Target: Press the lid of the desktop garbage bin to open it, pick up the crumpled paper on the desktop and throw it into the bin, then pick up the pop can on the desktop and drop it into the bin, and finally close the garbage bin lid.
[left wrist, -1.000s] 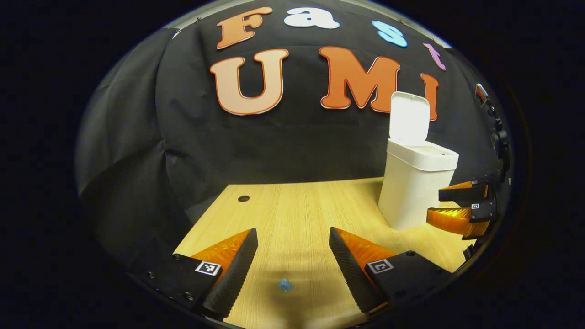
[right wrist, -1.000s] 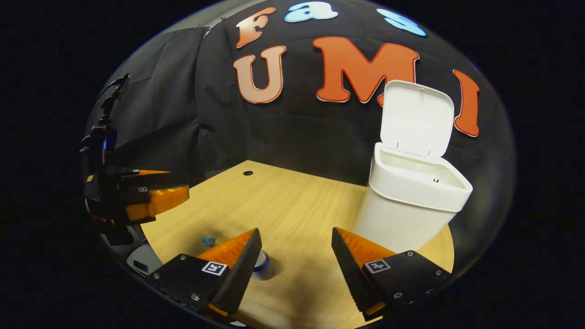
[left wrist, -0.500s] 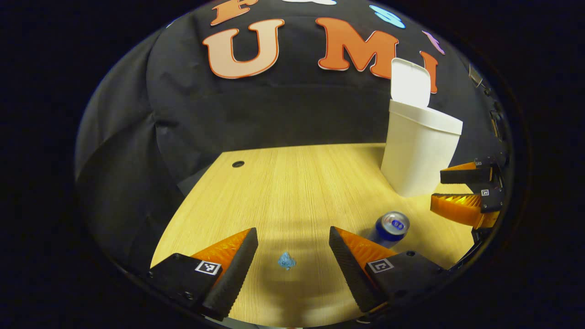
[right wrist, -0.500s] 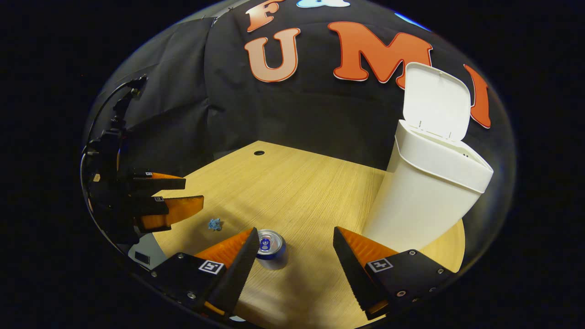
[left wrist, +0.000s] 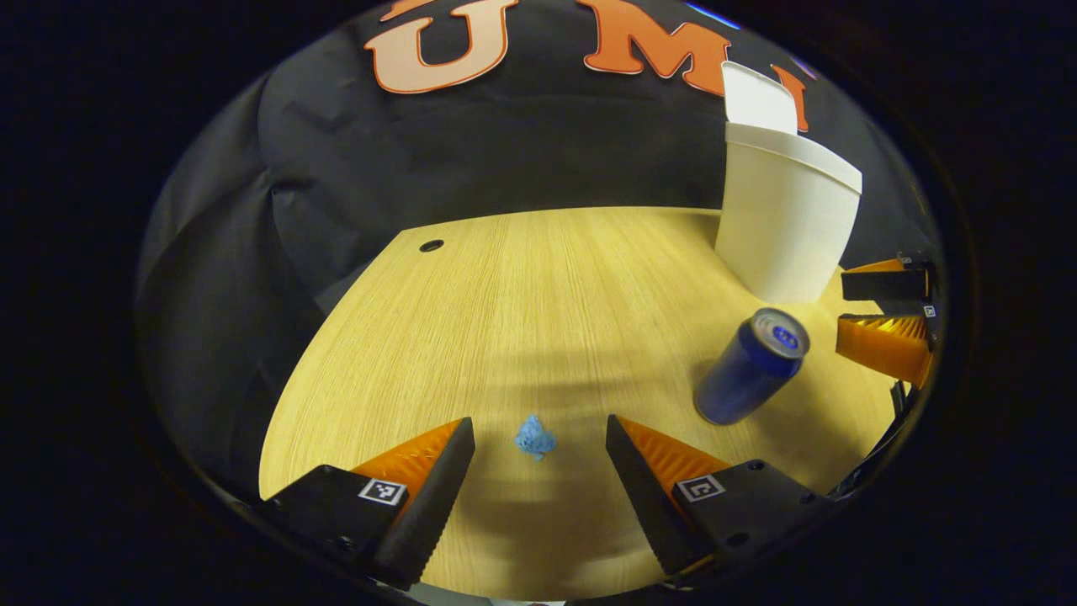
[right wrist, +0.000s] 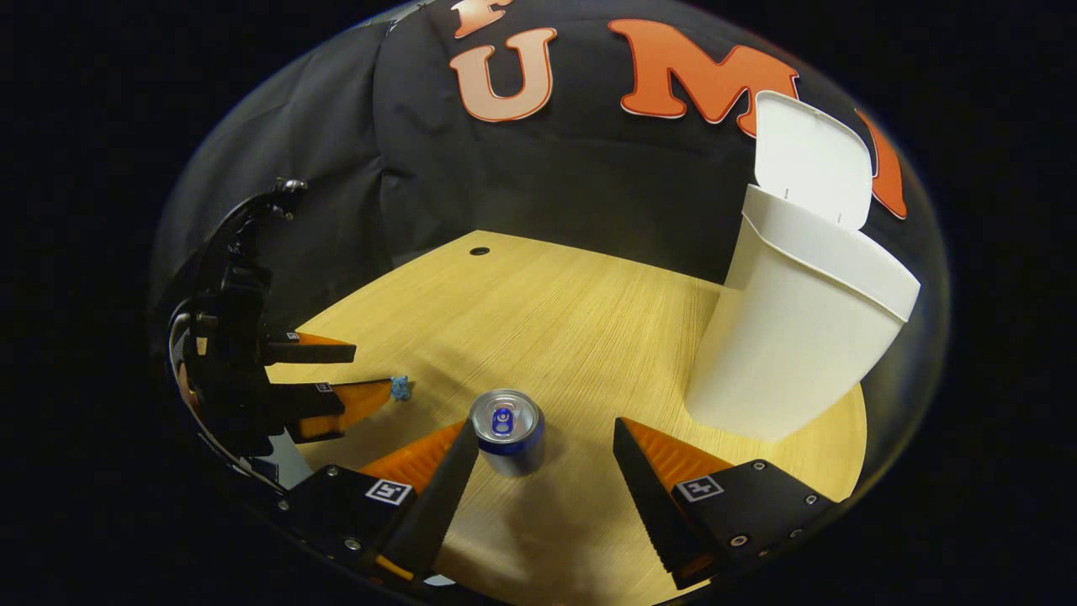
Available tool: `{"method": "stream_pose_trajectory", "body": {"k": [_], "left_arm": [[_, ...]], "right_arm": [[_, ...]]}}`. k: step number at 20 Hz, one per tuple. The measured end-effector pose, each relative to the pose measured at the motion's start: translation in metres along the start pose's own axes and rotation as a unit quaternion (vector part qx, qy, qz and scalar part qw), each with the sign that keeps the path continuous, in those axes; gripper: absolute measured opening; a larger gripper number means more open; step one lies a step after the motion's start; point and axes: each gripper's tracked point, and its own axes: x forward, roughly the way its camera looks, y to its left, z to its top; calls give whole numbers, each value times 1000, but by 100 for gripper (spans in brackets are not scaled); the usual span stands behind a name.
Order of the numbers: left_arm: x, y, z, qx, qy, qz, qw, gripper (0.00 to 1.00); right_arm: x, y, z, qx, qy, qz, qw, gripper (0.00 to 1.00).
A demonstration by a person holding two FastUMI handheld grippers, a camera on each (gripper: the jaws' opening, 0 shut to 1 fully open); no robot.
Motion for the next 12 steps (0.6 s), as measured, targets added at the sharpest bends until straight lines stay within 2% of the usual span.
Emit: {"method": "stream_pose_trajectory", "body": {"k": [4, 8, 12], "left_arm": [[23, 0, -17, 12, 9, -8, 1000, 98], [37, -1, -11, 16, 14, -19, 1000, 100], [49, -4, 3, 21, 24, -38, 999, 100]], "right_arm": [[8, 8, -7, -8, 17, -1, 1000, 98], [17, 13, -16, -21, 36, -7, 999, 98], [22, 15, -23, -9, 48, -8, 999, 98]]}}
